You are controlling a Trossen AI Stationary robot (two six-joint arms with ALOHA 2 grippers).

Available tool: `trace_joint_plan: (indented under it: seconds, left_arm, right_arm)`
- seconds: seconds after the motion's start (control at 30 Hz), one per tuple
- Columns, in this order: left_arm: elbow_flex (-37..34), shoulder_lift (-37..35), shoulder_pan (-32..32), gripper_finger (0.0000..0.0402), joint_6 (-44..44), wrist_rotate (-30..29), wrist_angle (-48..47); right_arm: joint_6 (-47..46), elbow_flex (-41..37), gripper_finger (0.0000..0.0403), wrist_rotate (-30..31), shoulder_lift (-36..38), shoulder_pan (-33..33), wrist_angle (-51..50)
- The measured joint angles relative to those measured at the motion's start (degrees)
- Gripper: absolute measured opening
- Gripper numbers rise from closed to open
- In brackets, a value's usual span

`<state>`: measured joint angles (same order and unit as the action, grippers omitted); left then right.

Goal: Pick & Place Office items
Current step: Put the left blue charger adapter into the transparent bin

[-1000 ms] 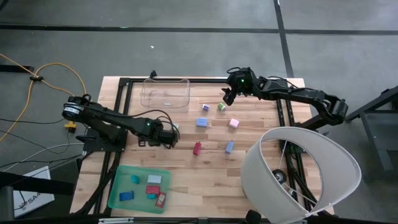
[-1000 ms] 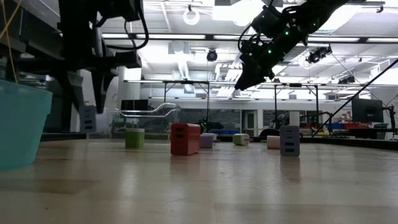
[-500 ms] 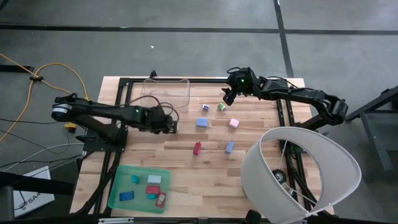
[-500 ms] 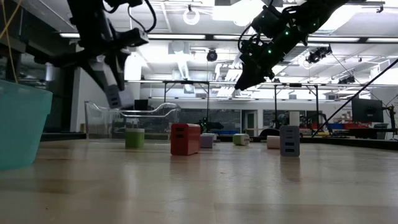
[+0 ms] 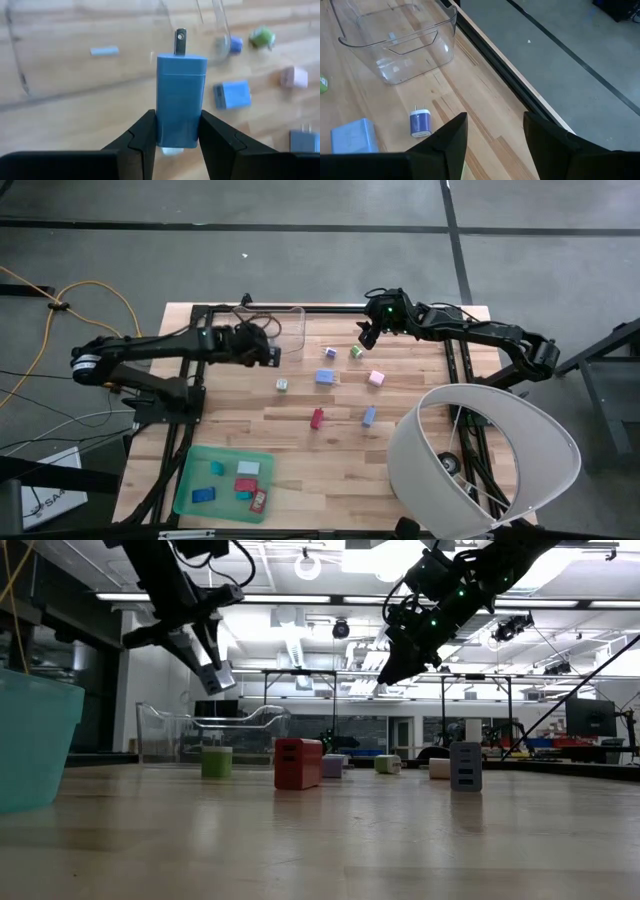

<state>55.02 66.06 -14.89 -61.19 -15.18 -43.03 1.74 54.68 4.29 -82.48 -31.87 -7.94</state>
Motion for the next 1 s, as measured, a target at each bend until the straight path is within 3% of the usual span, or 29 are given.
trace_joint_plan:
  seconds: [0.37, 0.7, 1.0]
  left_arm:
    - [0.0, 0.64, -10.43, 0.0117, 6.38, 0.62, 3.7]
    - [0.0, 5.95, -20.09, 0.0118, 6.53, 8.95, 3.9]
    - [0.0, 9.08, -24.96, 0.0119, 7.8, 10.46, 3.86]
  right_arm:
    - [0.0, -0.02, 0.018, 0.0, 0.0, 0.01, 0.0]
    - [0.0, -0.02, 0.018, 0.0, 0.0, -0.01, 0.0]
    - [0.0, -0.02, 0.018, 0.0, 0.0, 0.01, 0.0]
